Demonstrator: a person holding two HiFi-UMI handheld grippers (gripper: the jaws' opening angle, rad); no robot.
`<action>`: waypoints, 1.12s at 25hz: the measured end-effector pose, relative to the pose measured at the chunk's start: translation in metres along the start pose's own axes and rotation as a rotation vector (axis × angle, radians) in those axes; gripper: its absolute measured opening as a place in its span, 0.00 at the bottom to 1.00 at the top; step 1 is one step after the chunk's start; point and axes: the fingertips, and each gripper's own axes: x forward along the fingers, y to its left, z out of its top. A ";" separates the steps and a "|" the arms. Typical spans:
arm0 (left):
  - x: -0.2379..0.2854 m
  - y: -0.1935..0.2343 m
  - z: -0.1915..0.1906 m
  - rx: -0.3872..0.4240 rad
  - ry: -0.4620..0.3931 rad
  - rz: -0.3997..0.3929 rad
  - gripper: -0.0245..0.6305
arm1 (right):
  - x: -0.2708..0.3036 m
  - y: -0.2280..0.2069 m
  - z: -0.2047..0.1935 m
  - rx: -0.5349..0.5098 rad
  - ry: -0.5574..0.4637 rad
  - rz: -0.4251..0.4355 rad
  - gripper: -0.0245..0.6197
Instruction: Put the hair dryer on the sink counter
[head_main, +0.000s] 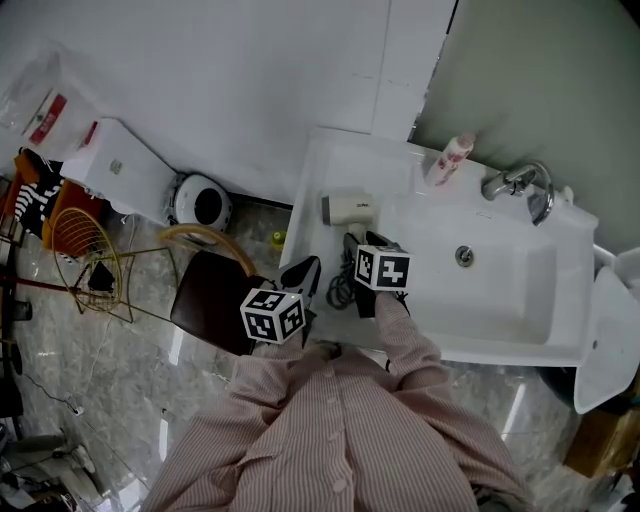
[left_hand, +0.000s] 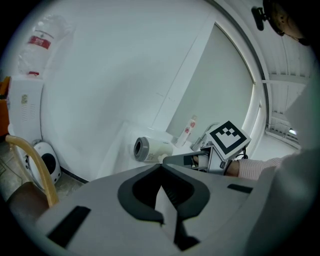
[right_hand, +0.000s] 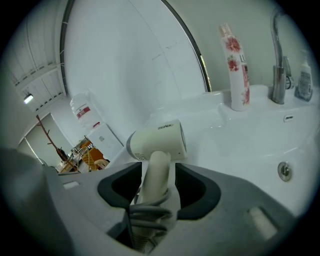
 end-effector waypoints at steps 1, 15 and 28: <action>-0.001 -0.002 0.001 0.005 -0.004 -0.003 0.03 | -0.003 0.000 0.001 -0.019 -0.010 0.002 0.35; -0.029 -0.033 0.029 0.089 -0.118 -0.062 0.03 | -0.073 0.027 0.021 -0.147 -0.186 0.123 0.08; -0.050 -0.061 0.069 0.198 -0.235 -0.106 0.03 | -0.145 0.040 0.051 -0.170 -0.400 0.239 0.05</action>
